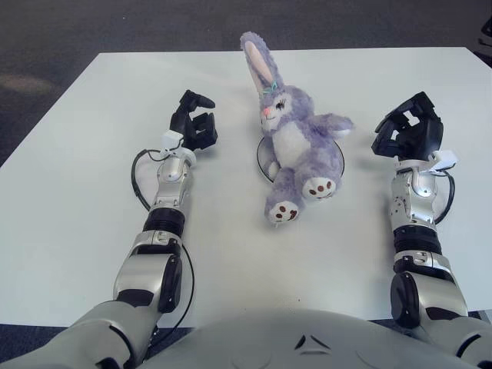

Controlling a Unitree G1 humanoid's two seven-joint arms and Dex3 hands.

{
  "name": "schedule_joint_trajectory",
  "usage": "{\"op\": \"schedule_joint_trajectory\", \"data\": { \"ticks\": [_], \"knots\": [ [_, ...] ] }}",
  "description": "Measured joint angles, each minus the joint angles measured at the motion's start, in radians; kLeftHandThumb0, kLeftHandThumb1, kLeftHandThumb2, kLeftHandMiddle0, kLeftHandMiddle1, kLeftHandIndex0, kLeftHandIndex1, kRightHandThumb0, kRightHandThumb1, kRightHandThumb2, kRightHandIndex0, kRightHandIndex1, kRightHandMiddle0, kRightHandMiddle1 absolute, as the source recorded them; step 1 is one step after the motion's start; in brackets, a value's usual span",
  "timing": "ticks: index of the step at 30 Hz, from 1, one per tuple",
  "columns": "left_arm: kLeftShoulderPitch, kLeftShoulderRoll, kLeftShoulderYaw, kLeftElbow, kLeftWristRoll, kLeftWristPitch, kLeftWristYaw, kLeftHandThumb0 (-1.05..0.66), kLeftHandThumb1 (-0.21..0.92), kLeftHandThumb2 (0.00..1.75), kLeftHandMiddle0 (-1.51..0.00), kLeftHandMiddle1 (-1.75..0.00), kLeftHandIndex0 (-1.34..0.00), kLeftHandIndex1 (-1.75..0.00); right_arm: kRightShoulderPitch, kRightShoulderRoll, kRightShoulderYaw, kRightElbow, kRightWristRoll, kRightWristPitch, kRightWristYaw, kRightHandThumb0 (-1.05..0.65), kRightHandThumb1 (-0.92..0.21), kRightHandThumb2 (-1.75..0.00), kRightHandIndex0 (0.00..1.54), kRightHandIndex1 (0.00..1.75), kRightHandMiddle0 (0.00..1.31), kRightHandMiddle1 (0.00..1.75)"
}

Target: Put the doll into the plate.

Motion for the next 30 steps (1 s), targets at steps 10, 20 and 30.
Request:
{"op": "schedule_joint_trajectory", "data": {
  "ticks": [10, 20, 30],
  "knots": [
    [0.022, -0.003, 0.000, -0.044, 0.000, 0.030, 0.001, -0.41, 0.56, 1.01, -1.03, -1.75, -0.43, -1.75, 0.026, 0.009, 0.010, -0.065, 0.000, 0.055, 0.023, -0.01, 0.09, -1.75, 0.92, 1.75, 0.72, 1.65],
    [0.040, -0.006, -0.004, -0.076, 0.001, 0.049, 0.001, -0.41, 0.55, 1.02, -1.04, -1.75, -0.43, -1.75, 0.031, 0.013, 0.011, -0.076, 0.000, 0.082, 0.035, -0.01, 0.09, -1.75, 0.92, 1.75, 0.73, 1.64],
    [0.047, -0.008, -0.013, -0.088, 0.002, 0.076, 0.001, -0.42, 0.54, 1.04, -1.04, -1.75, -0.44, -1.75, 0.032, 0.014, 0.011, -0.076, -0.006, 0.088, 0.031, -0.01, 0.07, -1.75, 0.91, 1.75, 0.69, 1.70]
  ]
}}
